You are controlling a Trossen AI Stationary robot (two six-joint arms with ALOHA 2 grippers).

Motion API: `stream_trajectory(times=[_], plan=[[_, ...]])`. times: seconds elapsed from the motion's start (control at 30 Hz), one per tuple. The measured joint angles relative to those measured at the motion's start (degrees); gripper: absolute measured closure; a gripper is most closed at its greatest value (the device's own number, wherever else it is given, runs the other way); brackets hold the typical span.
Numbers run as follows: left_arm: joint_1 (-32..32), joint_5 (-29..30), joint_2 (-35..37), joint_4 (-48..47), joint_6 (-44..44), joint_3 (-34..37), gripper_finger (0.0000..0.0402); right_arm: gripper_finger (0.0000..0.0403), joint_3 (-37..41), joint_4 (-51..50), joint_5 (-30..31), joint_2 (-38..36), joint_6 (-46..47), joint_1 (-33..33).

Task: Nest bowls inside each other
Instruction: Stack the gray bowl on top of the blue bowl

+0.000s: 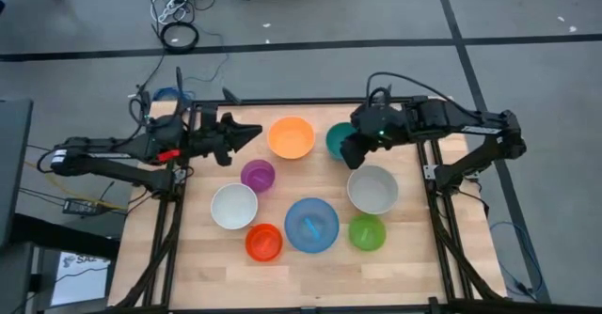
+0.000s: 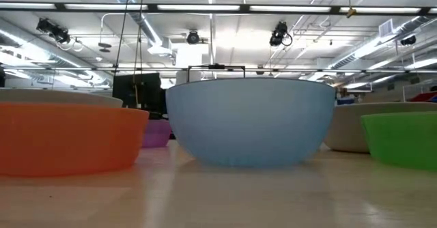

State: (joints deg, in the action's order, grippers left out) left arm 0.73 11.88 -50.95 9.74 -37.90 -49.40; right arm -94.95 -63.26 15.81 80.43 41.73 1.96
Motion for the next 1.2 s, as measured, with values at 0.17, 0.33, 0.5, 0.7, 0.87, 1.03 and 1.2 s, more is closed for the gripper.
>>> stream_trajectory(times=[0.17,0.33,0.5,0.7,0.87,1.03,1.2], plan=[[0.0,-1.8,-1.8,-9.3,0.9,-3.4,0.0330,0.0320,0.1,3.6,-2.4,1.0,-1.2,-1.2],[0.0,-7.3,-5.3,-21.9,4.9,-10.6,0.0327,0.0294,0.1,-0.3,-6.2,1.9,-4.3,-3.5],[0.0,-9.6,-9.8,-36.2,7.6,-18.3,0.0307,0.0256,0.1,-9.6,-6.5,2.2,-4.5,-6.1],[0.0,-8.5,-15.4,-55.6,10.9,-27.1,0.0281,0.0212,0.3,-27.4,-5.9,2.1,-5.0,-9.4],[0.0,-5.3,-18.6,-69.3,12.2,-31.1,0.0280,0.0198,4.4,-26.7,-7.6,0.5,-4.3,-11.4],[0.0,-4.6,-19.4,-76.3,11.1,-31.2,0.0280,0.0203,11.0,-26.6,-8.4,0.8,-1.9,-11.9],[0.0,-4.6,-19.4,-76.4,10.6,-31.3,0.0280,0.0203,19.7,-26.1,-8.5,1.0,-1.7,-11.5]])
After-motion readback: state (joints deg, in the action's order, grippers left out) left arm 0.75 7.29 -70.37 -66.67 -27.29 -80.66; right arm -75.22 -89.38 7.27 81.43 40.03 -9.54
